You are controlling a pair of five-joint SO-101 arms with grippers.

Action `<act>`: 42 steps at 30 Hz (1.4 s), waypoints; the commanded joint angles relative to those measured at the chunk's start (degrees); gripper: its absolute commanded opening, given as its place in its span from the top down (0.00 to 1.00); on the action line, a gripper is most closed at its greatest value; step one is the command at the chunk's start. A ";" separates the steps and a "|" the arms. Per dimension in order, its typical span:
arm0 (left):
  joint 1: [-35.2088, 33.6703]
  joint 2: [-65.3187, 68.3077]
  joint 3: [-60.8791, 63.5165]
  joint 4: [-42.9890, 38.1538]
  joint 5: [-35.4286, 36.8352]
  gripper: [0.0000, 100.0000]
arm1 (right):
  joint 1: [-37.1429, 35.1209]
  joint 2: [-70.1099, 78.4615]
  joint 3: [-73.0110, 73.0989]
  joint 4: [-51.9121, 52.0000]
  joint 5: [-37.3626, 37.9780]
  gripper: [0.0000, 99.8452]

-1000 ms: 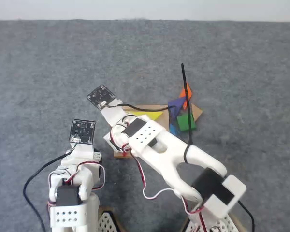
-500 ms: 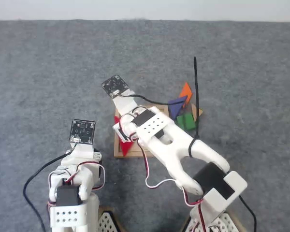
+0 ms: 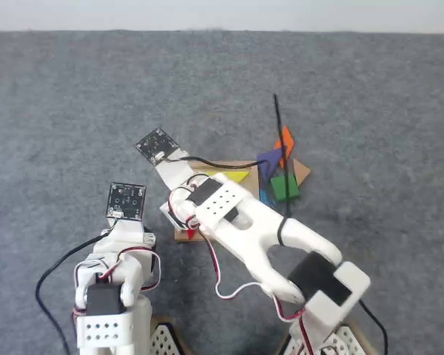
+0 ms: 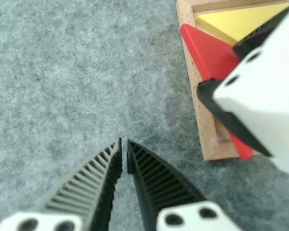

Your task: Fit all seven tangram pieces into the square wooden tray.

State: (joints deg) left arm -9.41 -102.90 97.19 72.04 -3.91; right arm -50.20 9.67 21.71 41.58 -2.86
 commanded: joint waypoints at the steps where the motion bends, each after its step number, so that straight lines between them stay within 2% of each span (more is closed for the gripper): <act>1: 0.09 -1.14 -0.66 0.18 -0.09 0.98 | 1.80 0.84 -4.48 -0.22 -0.35 0.82; 13: 0.09 -1.14 -0.66 0.18 -0.09 0.98 | 5.49 0.40 -5.19 -0.22 -0.35 0.82; 19: 0.09 -1.14 -0.66 0.18 -0.09 0.98 | 6.11 -12.09 -4.48 7.60 -0.35 0.82; 22: 0.09 -1.14 -0.66 0.18 -0.09 0.98 | 10.95 -19.38 -1.58 12.79 -0.35 0.82; 25: 0.09 -1.14 -0.66 0.18 -0.09 0.98 | 20.70 -21.49 -0.88 14.55 -0.35 0.82; 28: 0.09 -1.14 -0.66 0.18 -0.09 0.98 | 29.14 -17.19 -5.71 14.55 -0.35 0.82; 30: 0.09 -1.14 -0.66 0.18 -0.09 0.98 | 31.60 -11.56 -11.52 16.22 0.26 0.82; 34: 0.09 -1.14 -0.66 0.18 -0.09 0.98 | 34.68 1.80 -25.14 21.41 0.70 0.82; 42: 0.09 -1.14 -0.66 0.18 -0.09 0.98 | 37.67 22.11 -43.34 23.16 0.70 0.82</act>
State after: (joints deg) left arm -9.49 -102.90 97.19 72.04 -3.91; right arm -13.54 26.29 -11.87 63.47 -2.86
